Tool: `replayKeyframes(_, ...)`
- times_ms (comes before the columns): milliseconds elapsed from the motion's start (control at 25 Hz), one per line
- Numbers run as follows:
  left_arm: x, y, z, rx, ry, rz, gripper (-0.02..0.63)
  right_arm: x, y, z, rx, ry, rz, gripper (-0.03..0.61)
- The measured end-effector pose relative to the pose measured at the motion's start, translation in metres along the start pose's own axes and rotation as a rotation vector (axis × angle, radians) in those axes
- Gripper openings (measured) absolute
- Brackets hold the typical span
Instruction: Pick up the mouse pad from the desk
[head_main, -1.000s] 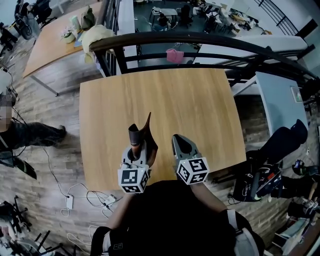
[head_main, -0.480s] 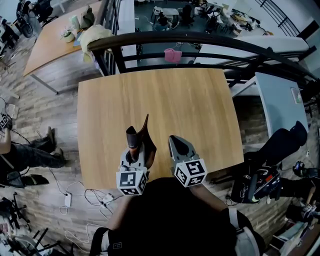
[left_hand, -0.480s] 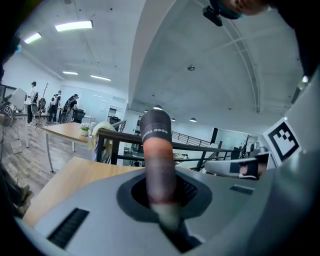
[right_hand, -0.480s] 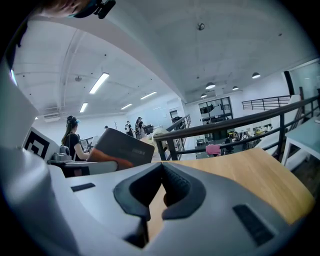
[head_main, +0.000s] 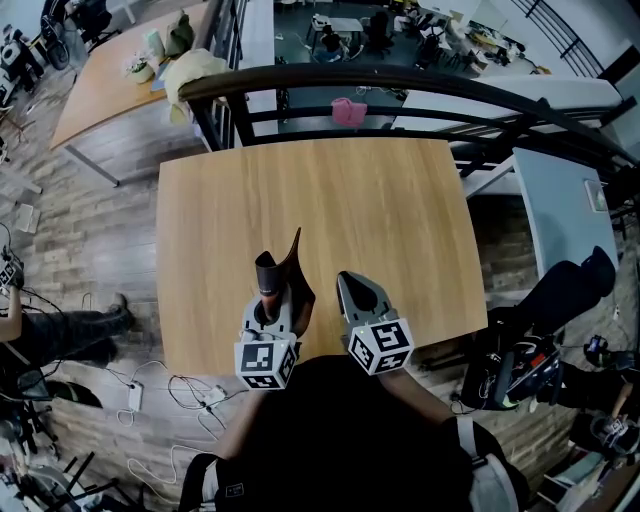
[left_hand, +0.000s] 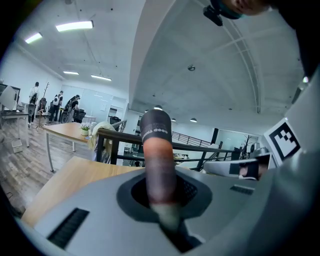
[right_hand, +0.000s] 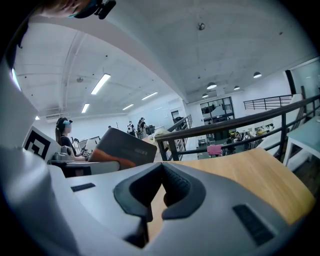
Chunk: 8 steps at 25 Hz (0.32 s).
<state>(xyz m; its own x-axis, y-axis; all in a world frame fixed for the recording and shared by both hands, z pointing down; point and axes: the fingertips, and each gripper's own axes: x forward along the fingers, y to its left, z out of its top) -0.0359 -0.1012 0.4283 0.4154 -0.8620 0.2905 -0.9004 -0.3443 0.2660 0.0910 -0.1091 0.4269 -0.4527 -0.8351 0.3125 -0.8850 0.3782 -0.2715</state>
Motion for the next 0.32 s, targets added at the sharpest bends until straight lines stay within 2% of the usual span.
replayKeyframes(320, 0.0015, -0.0015, 0.0001, 0.004, 0.001, 0.000, 0.043, 0.0001, -0.0015, 0.0002, 0.000, -0.004, -0.001, 0.031)
